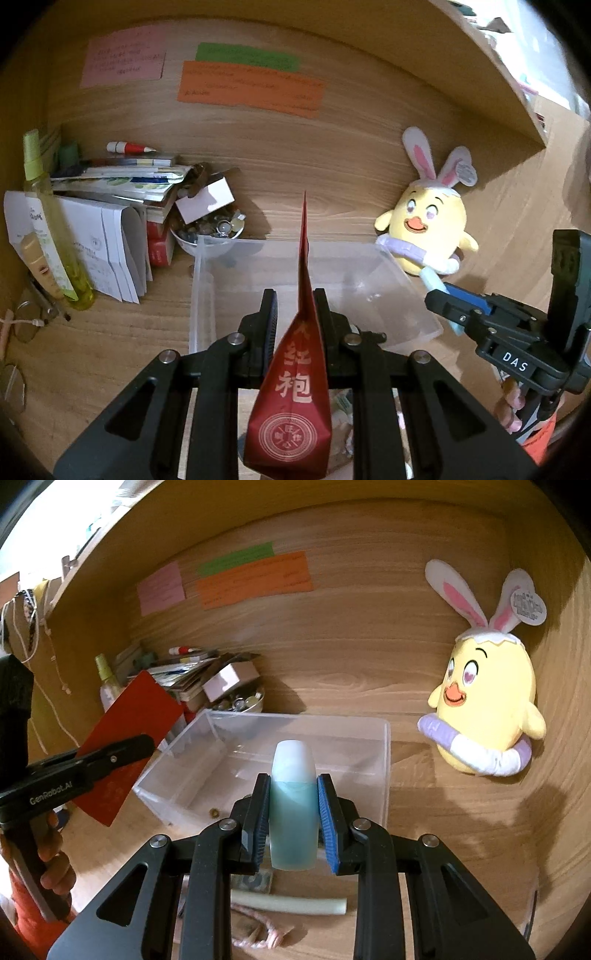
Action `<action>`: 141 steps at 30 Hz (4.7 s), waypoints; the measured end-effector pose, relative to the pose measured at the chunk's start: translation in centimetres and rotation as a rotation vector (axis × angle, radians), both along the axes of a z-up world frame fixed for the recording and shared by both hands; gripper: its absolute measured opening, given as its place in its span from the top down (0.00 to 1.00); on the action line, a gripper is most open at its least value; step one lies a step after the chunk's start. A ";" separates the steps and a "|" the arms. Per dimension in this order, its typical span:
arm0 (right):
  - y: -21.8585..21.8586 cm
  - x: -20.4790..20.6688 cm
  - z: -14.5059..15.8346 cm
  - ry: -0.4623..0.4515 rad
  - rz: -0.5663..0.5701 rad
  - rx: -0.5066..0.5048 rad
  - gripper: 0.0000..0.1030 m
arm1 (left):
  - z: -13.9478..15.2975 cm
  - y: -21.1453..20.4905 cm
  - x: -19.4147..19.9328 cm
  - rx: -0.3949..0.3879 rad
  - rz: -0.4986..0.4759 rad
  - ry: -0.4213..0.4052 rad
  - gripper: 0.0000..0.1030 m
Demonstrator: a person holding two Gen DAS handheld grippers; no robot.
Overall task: Organize objects
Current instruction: 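Lower the mint-green bottle into the bin with the right tool while the left tool releases the red envelope inside, then withdraw both open tools from the bin toward the remaining items, then grasp the white tape roll with the right tool while the left tool grasps the pink tube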
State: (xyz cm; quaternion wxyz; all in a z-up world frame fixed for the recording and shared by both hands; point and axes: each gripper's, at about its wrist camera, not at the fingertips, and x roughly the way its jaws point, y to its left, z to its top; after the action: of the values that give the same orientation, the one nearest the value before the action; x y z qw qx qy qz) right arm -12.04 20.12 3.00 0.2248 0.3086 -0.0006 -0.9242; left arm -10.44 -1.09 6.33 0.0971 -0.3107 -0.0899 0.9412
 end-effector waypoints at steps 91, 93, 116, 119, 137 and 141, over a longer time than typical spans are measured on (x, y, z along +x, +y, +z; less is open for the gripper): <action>-2.2 5.3 -3.3 -0.111 0.129 0.136 0.50 | -5.4 -0.8 4.5 -0.128 -0.005 -0.137 0.29; -2.5 5.9 -3.7 -0.120 0.140 0.137 0.50 | -5.8 -0.9 5.2 -0.129 -0.008 -0.150 0.29; -3.3 11.4 -7.8 -0.242 0.193 0.139 0.44 | -10.3 1.2 10.1 -0.124 -0.096 -0.276 0.26; -3.7 11.8 -8.0 -0.240 0.201 0.153 0.44 | -10.9 1.4 10.4 -0.119 -0.098 -0.296 0.26; -3.9 12.4 -9.1 -0.245 0.199 0.176 0.64 | -11.4 2.7 11.9 -0.135 -0.198 -0.292 0.26; -3.7 12.4 -8.9 -0.242 0.184 0.164 0.65 | -11.3 3.2 11.7 -0.138 -0.220 -0.288 0.41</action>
State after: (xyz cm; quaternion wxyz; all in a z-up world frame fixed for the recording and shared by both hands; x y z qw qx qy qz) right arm 0.34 16.45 -5.93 0.2810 0.4337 0.0759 -0.8528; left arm 1.21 2.13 -5.01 0.1639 -0.4561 -0.0035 0.8747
